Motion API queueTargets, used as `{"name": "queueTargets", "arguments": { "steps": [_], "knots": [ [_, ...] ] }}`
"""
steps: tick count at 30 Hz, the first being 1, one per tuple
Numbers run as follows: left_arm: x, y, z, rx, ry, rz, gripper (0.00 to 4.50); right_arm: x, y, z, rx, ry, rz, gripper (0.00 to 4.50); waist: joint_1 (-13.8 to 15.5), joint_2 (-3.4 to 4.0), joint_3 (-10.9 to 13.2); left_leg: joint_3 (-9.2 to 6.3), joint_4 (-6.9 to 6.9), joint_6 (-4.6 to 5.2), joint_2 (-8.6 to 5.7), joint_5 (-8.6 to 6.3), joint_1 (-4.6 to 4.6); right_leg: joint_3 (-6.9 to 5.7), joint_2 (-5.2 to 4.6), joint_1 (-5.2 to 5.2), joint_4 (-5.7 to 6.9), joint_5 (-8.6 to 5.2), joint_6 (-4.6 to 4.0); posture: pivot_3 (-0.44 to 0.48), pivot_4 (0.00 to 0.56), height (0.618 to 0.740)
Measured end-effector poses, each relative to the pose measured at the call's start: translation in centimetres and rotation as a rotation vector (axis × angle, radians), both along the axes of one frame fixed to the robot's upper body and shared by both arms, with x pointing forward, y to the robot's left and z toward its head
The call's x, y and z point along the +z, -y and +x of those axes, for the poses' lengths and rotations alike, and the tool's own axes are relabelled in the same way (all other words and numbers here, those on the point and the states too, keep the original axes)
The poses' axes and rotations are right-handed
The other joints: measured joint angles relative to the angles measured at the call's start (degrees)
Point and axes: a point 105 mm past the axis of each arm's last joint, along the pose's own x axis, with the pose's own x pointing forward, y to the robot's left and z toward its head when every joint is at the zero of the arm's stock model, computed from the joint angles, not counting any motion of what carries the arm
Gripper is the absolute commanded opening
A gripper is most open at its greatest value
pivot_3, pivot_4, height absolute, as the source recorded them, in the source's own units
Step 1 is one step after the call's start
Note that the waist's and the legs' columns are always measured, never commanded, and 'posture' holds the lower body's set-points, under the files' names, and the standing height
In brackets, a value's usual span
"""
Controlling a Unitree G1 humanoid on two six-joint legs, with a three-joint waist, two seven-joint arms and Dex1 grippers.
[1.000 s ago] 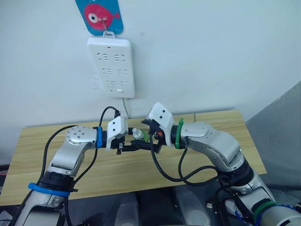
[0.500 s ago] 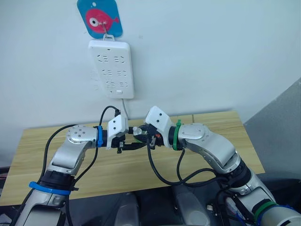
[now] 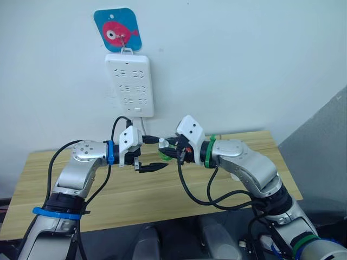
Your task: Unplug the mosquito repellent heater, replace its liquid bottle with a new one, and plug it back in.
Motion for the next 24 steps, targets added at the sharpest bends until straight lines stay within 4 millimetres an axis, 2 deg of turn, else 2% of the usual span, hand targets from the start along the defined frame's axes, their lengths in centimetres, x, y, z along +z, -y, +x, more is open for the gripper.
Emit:
{"name": "queueTargets", "arguments": {
  "steps": [11, 18, 24],
  "knots": [
    [2.8, 2.5, -1.4, -0.054, -0.123, -0.187, 4.50, 1.6, 1.9, -1.1, 0.090, -0.043, 0.117, 1.08, -0.8, 0.00, -1.2, -0.05, 0.06, 0.01, 0.06, 0.00, 0.09, 0.02, 0.27, 0.04, 0.18, -0.01, 0.00, -0.153, 0.114, 0.736],
    [2.6, 2.3, -1.6, -0.069, -0.128, -0.152, 4.50, 2.2, 1.5, -2.3, 0.175, -0.060, 0.144, 1.08, -0.9, 0.01, -1.5, -0.04, 0.07, 0.01, 0.08, 0.00, 0.18, 0.04, 0.34, 0.09, 0.29, -0.03, -0.03, -0.151, 0.109, 0.736],
    [1.7, 2.0, -2.0, -0.099, -0.165, -0.089, 4.50, 2.2, 1.8, -2.5, 0.196, -0.064, 0.137, 1.08, -0.8, 0.02, -1.6, -0.05, 0.09, 0.01, 0.07, 0.00, 0.18, 0.04, 0.34, 0.10, 0.29, -0.03, -0.03, -0.151, 0.109, 0.736]
  ]
}}
